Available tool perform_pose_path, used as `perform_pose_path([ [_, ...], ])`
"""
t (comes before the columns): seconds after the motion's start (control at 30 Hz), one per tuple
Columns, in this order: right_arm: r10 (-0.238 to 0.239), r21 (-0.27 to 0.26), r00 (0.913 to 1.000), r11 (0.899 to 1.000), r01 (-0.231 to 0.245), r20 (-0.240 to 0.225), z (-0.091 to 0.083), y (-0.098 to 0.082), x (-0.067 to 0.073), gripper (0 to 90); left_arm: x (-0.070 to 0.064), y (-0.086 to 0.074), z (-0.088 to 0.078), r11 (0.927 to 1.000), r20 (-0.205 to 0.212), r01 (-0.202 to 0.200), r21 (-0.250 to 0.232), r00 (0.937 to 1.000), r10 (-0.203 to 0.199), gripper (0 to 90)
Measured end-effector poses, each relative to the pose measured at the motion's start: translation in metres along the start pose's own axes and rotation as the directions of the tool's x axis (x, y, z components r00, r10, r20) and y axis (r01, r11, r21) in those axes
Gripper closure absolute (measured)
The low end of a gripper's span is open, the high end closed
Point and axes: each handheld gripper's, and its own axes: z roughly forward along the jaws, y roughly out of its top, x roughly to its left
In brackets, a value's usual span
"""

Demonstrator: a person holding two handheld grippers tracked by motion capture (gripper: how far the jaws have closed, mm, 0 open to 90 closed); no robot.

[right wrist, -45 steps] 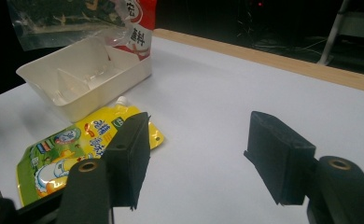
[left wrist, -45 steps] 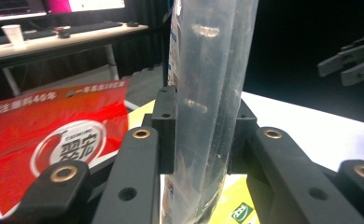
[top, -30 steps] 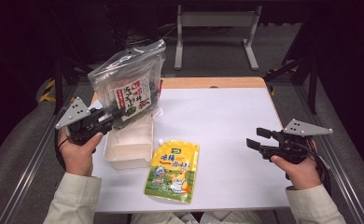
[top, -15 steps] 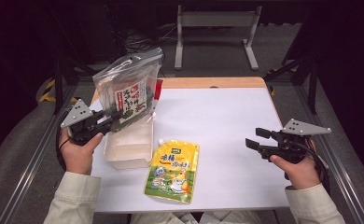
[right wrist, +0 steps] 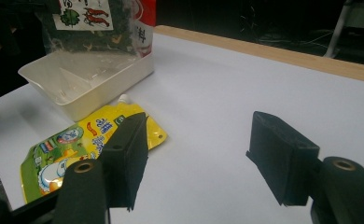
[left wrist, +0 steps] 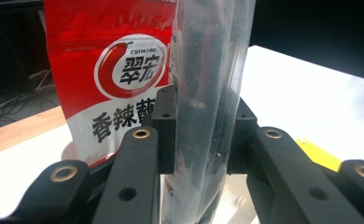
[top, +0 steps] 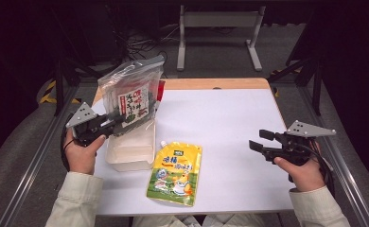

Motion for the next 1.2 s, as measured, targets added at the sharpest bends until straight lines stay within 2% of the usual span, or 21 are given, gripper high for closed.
perform_pose_path([
  [0.17, 0.002, 0.003, 1.0, 1.0, -0.002, -0.003, 0.001, 0.0, 0.001, 37.0, 0.005, -0.005, 0.0, 1.0, 0.015, 0.004, 0.007, 0.9999, -0.004, 71.7],
  [0.3, -0.001, 0.001, 1.0, 1.0, 0.001, -0.005, 0.001, 0.0, 0.0, 37.0, 0.006, -0.008, -0.001, 0.9998, -0.002, 0.0, 0.02, 1.0, 0.0, 71.7],
  [0.4, 0.0, 0.001, 1.0, 1.0, 0.0, -0.006, 0.001, 0.0, 0.0, 36.9, 0.007, -0.012, 0.004, 0.9944, -0.001, -0.007, 0.106, 1.0, 0.007, 71.6],
  [0.53, 0.001, 0.0, 1.0, 1.0, -0.001, -0.007, 0.0, 0.0, 0.0, 36.9, 0.011, -0.022, 0.012, 0.9931, 0.006, 0.009, 0.117, 0.9999, -0.01, 71.6],
  [0.7, 0.005, -0.001, 1.0, 1.0, -0.005, -0.005, 0.0, -0.001, -0.001, 36.8, 0.014, -0.029, 0.011, 0.9905, 0.017, 0.027, 0.135, 0.9994, -0.03, 71.4],
  [0.9, 0.005, 0.001, 0.9999, 1.0, -0.005, -0.01, 0.001, -0.001, 0.0, 36.6, 0.015, -0.032, 0.007, 0.9739, 0.016, 0.06, 0.219, 0.9978, -0.065, 71.0],
  [0.93, 0.004, 0.002, 0.9999, 1.0, -0.004, -0.011, 0.001, -0.001, 0.0, 36.6, 0.015, -0.032, 0.007, 0.9739, 0.016, 0.06, 0.219, 0.9978, -0.065, 71.0],
  [0.97, 0.004, 0.002, 0.9999, 1.0, -0.004, -0.011, 0.001, -0.001, 0.0, 36.6, 0.015, -0.031, 0.007, 0.9701, 0.014, 0.057, 0.236, 0.998, -0.062, 71.0],
  [1.0, 0.003, 0.003, 0.9999, 1.0, -0.003, -0.011, 0.001, -0.001, 0.0, 36.5, 0.013, -0.03, 0.008, 0.9632, 0.012, 0.057, 0.263, 0.998, -0.062, 70.7],
  [1.03, 0.003, 0.003, 0.9999, 1.0, -0.003, -0.011, 0.001, -0.001, 0.0, 36.5, 0.013, -0.03, 0.008, 0.9632, 0.012, 0.057, 0.263, 0.998, -0.062, 70.5],
  [1.07, 0.004, 0.005, 0.9999, 1.0, -0.004, -0.01, 0.001, -0.001, -0.001, 36.4, 0.012, -0.029, 0.008, 0.9549, 0.009, 0.058, 0.291, 0.998, -0.063, 70.2],
  [1.1, 0.004, 0.006, 0.9999, 1.0, -0.004, -0.01, 0.002, -0.001, -0.001, 36.4, 0.011, -0.028, 0.008, 0.9512, 0.008, 0.055, 0.304, 0.9981, -0.061, 70.0],
  [1.2, 0.005, 0.006, 0.9999, 1.0, -0.005, -0.011, 0.002, -0.001, 0.0, 36.3, 0.01, -0.027, 0.009, 0.9469, 0.0, 0.044, 0.319, 0.9989, -0.046, 69.4],
])
